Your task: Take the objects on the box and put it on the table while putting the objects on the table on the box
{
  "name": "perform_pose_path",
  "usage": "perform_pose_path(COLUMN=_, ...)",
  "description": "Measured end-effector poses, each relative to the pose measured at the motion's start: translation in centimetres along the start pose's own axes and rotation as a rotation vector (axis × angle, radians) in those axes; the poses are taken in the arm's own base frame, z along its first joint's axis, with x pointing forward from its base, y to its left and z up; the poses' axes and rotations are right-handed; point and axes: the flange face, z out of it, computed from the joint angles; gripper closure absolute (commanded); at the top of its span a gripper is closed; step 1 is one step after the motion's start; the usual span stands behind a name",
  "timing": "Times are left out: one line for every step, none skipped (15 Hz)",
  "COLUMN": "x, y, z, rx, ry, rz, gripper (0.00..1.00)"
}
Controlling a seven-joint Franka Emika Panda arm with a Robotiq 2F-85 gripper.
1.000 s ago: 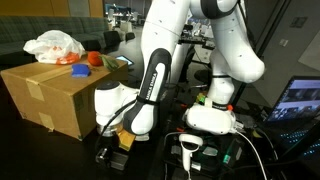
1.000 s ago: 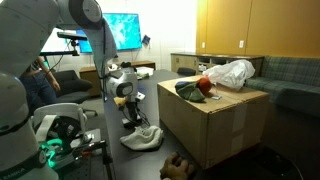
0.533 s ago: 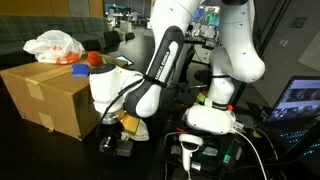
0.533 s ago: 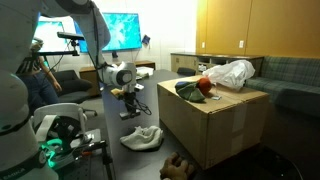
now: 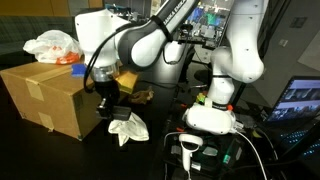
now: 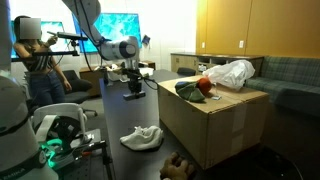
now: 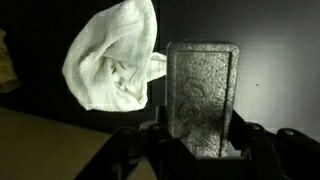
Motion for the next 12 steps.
perform_pose_path(x=0.5, y=1.1, z=-2.0, rx=0.001, ry=0.007, rz=0.016, gripper=0.66)
perform_pose_path(x=1.0, y=2.2, z=-3.9, rx=0.003, ry=0.016, rz=0.031, gripper=0.66)
perform_pose_path(x=1.6, y=3.3, z=-5.9, rx=0.005, ry=0.025, rz=0.05, gripper=0.66)
perform_pose_path(x=2.3, y=4.5, z=-7.6, rx=0.007, ry=0.035, rz=0.073, gripper=0.66)
perform_pose_path(x=2.9, y=5.7, z=-9.2, rx=0.01, ry=0.045, rz=0.096, gripper=0.66)
perform_pose_path(x=3.5, y=6.7, z=-10.7, rx=0.014, ry=0.056, rz=0.118, gripper=0.66)
perform_pose_path(x=4.2, y=7.7, z=-11.9, rx=0.018, ry=0.067, rz=0.139, gripper=0.66)
perform_pose_path(x=4.8, y=8.7, z=-12.9, rx=0.022, ry=0.078, rz=0.157, gripper=0.66)
perform_pose_path(x=5.4, y=9.6, z=-13.9, rx=0.024, ry=0.089, rz=0.17, gripper=0.66)
perform_pose_path(x=5.9, y=10.3, z=-14.7, rx=0.02, ry=0.101, rz=0.175, gripper=0.66)
perform_pose_path(x=6.3, y=11.0, z=-15.4, rx=0.011, ry=0.112, rz=0.173, gripper=0.66)
perform_pose_path(x=6.8, y=11.6, z=-16.0, rx=-0.005, ry=0.128, rz=0.164, gripper=0.66)
